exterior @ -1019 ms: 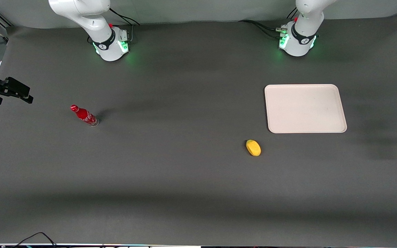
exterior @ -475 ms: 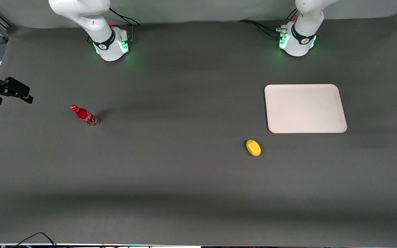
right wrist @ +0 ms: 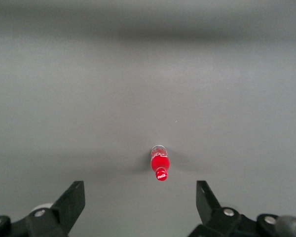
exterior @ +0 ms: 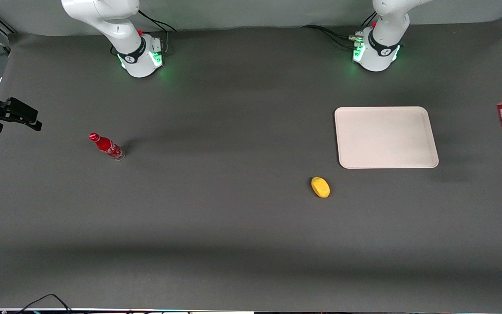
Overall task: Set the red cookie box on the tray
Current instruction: 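Carry the held cookie box over the white tray, then lower the cookie box onto the tray near its edge, then open the left gripper and withdraw it from the box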
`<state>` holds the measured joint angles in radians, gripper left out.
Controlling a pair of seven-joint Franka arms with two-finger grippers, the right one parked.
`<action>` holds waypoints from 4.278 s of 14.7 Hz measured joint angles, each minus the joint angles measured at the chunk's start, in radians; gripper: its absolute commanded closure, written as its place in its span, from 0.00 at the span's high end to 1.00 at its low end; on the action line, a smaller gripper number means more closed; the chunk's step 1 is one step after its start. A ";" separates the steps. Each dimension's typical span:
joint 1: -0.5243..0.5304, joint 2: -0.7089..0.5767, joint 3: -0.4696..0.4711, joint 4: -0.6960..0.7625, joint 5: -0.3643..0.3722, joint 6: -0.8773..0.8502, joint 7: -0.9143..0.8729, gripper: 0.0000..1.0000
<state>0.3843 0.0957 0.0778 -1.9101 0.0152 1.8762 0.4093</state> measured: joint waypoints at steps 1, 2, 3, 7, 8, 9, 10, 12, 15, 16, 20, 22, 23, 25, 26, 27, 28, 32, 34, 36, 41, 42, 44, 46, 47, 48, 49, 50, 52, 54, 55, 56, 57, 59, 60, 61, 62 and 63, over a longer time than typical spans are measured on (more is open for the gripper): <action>-0.004 -0.037 0.000 -0.074 -0.019 0.052 -0.007 0.00; -0.010 -0.069 0.000 -0.144 -0.039 0.106 -0.009 0.00; -0.021 -0.095 -0.001 -0.211 -0.051 0.162 -0.012 0.00; -0.077 -0.133 -0.015 -0.439 -0.060 0.438 -0.037 0.00; -0.084 -0.132 -0.030 -0.477 -0.061 0.480 -0.043 0.00; -0.091 -0.131 -0.040 -0.508 -0.061 0.505 -0.052 0.00; -0.096 -0.130 -0.046 -0.538 -0.061 0.535 -0.056 0.00; -0.097 -0.126 -0.048 -0.606 -0.061 0.607 -0.057 0.00; -0.097 -0.102 -0.045 -0.674 -0.061 0.666 -0.057 0.00; -0.097 -0.087 -0.045 -0.682 -0.061 0.673 -0.058 0.00; -0.097 -0.039 -0.042 -0.688 -0.062 0.684 -0.073 0.00; -0.097 -0.034 -0.040 -0.694 -0.062 0.689 -0.076 0.00; -0.097 -0.034 -0.040 -0.701 -0.062 0.695 -0.077 0.00; -0.096 -0.034 -0.039 -0.715 -0.062 0.707 -0.077 0.00; -0.095 -0.033 -0.039 -0.720 -0.062 0.710 -0.077 0.00; -0.095 -0.033 -0.038 -0.725 -0.062 0.711 -0.077 0.00; -0.095 -0.032 -0.038 -0.727 -0.062 0.711 -0.078 0.15; -0.095 -0.024 -0.038 -0.728 -0.062 0.711 -0.078 1.00; -0.095 -0.017 -0.038 -0.726 -0.062 0.711 -0.078 1.00; -0.095 -0.015 -0.038 -0.726 -0.062 0.711 -0.078 1.00; -0.095 -0.016 -0.038 -0.723 -0.062 0.711 -0.077 1.00; -0.095 -0.017 -0.038 -0.716 -0.062 0.703 -0.077 1.00; -0.095 -0.029 -0.039 -0.656 -0.062 0.600 -0.077 1.00; -0.095 -0.051 -0.039 -0.538 -0.062 0.418 -0.076 1.00; -0.095 -0.062 -0.040 -0.461 -0.062 0.307 -0.076 1.00; -0.096 -0.071 -0.040 -0.378 -0.062 0.196 -0.076 1.00; -0.098 -0.076 -0.041 -0.290 -0.062 0.086 -0.076 1.00; -0.102 -0.077 -0.043 -0.198 -0.061 -0.012 -0.076 1.00; -0.119 -0.077 -0.047 -0.050 -0.062 -0.115 -0.076 1.00; -0.151 -0.075 -0.051 0.052 -0.062 -0.147 -0.078 1.00; -0.169 -0.075 -0.053 0.084 -0.063 -0.156 -0.081 1.00; -0.188 -0.075 -0.055 0.106 -0.063 -0.158 -0.095 1.00; -0.209 -0.076 -0.057 0.121 -0.064 -0.158 -0.117 1.00; -0.264 -0.085 -0.066 0.145 -0.064 -0.163 -0.181 1.00; -0.301 -0.095 -0.069 0.154 -0.063 -0.179 -0.205 1.00; -0.341 -0.106 -0.072 0.161 -0.063 -0.202 -0.226 1.00; -0.378 -0.119 -0.075 0.168 -0.062 -0.227 -0.240 1.00; -0.409 -0.131 -0.077 0.171 -0.062 -0.243 -0.258 1.00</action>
<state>-0.0250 -0.0353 0.0006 -1.7392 -0.0469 1.6335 0.1516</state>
